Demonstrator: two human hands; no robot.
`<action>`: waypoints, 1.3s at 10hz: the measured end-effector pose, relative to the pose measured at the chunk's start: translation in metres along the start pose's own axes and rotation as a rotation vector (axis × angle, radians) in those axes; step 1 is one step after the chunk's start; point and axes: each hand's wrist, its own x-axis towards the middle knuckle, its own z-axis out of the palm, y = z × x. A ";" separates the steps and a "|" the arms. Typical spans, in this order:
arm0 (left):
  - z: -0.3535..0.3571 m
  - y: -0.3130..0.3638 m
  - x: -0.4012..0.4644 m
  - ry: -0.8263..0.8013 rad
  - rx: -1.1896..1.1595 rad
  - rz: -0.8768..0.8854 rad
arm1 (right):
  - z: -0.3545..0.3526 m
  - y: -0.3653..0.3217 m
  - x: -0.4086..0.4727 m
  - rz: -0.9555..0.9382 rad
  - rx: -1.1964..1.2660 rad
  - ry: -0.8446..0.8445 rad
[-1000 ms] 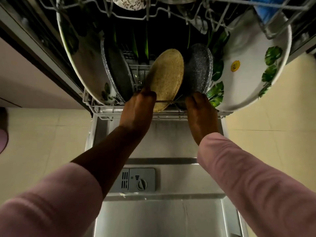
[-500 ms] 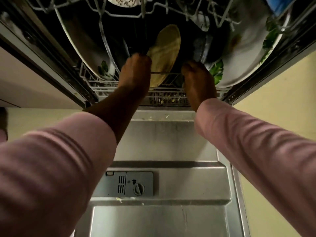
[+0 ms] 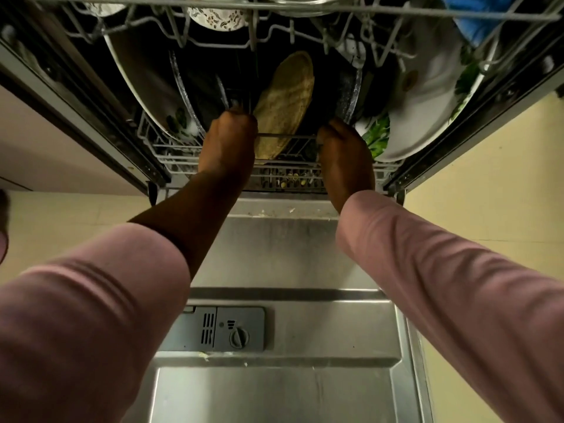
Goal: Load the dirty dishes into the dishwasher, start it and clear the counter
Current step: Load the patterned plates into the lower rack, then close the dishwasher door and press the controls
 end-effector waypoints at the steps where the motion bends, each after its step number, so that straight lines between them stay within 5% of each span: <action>1: -0.007 0.002 -0.023 0.020 -0.106 -0.023 | 0.001 0.004 -0.011 -0.062 -0.213 0.028; 3: -0.006 -0.002 -0.098 0.030 -0.006 0.038 | 0.002 0.010 -0.074 -0.096 -0.274 -0.008; 8: -0.012 -0.023 -0.272 -0.315 0.001 0.063 | -0.020 -0.008 -0.218 -0.093 -0.348 -0.257; 10: -0.029 -0.021 -0.354 -0.310 -0.008 0.086 | -0.025 -0.032 -0.326 -0.072 -0.271 -0.146; 13: -0.023 -0.028 -0.495 -0.425 -0.027 0.133 | -0.010 -0.060 -0.500 -0.098 -0.257 -0.319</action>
